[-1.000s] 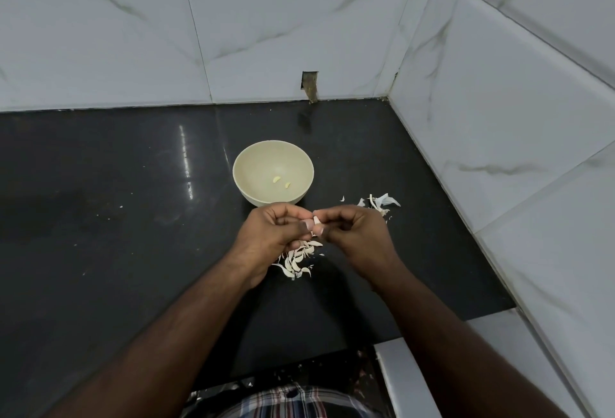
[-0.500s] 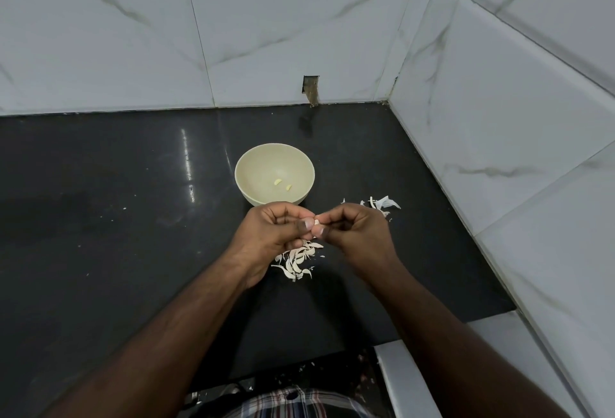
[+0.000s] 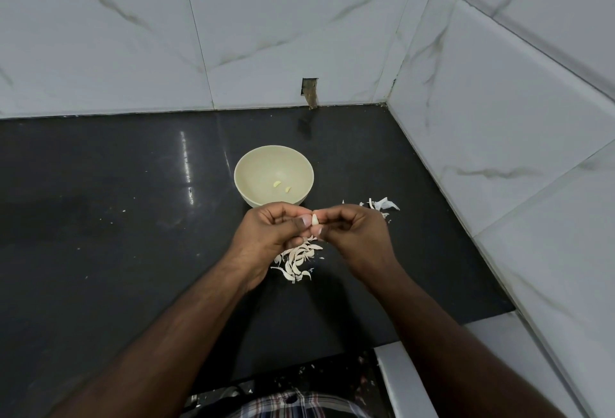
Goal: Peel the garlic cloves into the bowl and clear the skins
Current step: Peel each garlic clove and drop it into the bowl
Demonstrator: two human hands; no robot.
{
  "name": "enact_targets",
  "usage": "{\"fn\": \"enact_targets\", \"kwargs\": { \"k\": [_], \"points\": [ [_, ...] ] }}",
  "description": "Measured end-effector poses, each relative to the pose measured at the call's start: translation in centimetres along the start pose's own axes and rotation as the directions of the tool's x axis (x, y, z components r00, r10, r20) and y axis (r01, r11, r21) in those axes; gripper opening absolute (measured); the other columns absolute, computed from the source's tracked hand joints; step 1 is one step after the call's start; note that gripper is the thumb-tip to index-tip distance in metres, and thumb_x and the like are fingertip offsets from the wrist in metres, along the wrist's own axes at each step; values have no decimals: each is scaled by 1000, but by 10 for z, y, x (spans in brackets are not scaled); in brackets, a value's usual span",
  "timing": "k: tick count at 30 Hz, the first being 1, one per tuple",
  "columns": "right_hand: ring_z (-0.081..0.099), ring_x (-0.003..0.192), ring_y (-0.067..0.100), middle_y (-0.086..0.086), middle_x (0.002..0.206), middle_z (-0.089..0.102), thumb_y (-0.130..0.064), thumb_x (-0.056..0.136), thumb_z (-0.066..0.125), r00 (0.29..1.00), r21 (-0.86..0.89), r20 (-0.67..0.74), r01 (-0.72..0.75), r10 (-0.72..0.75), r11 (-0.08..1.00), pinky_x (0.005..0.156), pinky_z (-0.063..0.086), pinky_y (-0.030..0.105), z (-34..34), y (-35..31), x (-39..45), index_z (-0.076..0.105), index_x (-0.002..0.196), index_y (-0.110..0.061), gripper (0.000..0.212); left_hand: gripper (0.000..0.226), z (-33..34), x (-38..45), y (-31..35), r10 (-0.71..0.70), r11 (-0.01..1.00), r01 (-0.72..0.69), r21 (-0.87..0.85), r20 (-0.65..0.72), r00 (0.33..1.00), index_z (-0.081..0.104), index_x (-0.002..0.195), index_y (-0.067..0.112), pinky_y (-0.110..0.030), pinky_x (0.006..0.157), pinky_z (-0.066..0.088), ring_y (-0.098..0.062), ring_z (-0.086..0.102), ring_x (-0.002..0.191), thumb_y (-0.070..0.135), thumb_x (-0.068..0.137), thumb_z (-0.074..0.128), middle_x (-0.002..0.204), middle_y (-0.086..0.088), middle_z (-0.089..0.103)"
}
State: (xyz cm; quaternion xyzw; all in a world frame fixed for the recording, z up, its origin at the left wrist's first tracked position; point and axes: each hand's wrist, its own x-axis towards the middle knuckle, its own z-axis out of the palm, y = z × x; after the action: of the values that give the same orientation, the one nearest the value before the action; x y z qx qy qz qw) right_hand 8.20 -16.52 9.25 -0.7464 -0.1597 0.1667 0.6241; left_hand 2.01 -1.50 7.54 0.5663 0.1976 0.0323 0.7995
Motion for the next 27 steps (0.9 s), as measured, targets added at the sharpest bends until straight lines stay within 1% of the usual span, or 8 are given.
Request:
{"fn": "enact_targets", "kwargs": {
  "k": [4,7,13,16,18,22,25,27],
  "points": [
    [71,70,9,-1,75,76,5,75,81,1000,-30,-28,4,-5,1000,69,57,22,1,2,1,74,78,-20,26,7,1,-1,1,7,1000,-7,16,20,1000,75,94,5,-17,66,53,-11,68,72,5,91,68,81,-13,76],
    [70,69,9,1,73,74,7,73,81,1000,-31,-25,8,-9,999,67,56,22,1,3,1,73,74,-18,26,9,0,-2,3,1,999,-2,37,31,1000,76,93,7,-19,68,53,-11,69,73,5,92,67,82,-13,76],
    [63,59,-1,-5,64,70,7,77,79,1000,-8,-9,2,-2,1000,59,48,13,2,1,0,71,70,-12,22,10,-1,-2,2,-13,999,11,46,34,999,76,92,6,-18,67,54,-13,66,71,4,92,67,83,-14,75],
    [64,60,4,-1,67,72,5,80,77,1000,29,-15,-24,25,999,60,50,16,2,2,0,73,76,-11,17,12,-2,-2,1,0,999,-2,41,43,999,76,93,6,-19,68,55,-13,66,73,2,92,65,85,-15,74],
    [64,62,10,7,71,73,4,84,74,997,76,-17,-70,71,995,62,51,19,0,2,2,75,84,-7,11,17,-3,-2,0,27,997,-31,67,68,997,77,96,8,-20,72,57,-13,69,77,-2,93,63,86,-14,75],
    [65,71,20,19,77,71,0,86,72,987,169,3,-160,162,973,68,57,26,-1,2,6,75,86,-4,5,20,-2,-3,0,98,978,-107,179,59,993,79,96,11,-31,83,59,-23,73,84,-4,86,71,89,-17,77],
    [65,75,25,27,82,70,1,85,72,981,176,6,-194,195,965,76,58,35,-1,1,7,75,84,-1,3,16,2,-4,0,148,955,-151,254,30,988,77,95,8,-27,77,60,-19,75,79,-2,82,76,84,-11,77],
    [67,76,24,26,82,71,2,86,70,976,200,29,-218,216,955,76,59,33,-1,-2,7,74,85,3,4,14,3,-4,1,177,936,-171,308,9,984,77,92,8,-24,73,60,-15,73,75,1,81,79,82,-9,77]
  ]
}}
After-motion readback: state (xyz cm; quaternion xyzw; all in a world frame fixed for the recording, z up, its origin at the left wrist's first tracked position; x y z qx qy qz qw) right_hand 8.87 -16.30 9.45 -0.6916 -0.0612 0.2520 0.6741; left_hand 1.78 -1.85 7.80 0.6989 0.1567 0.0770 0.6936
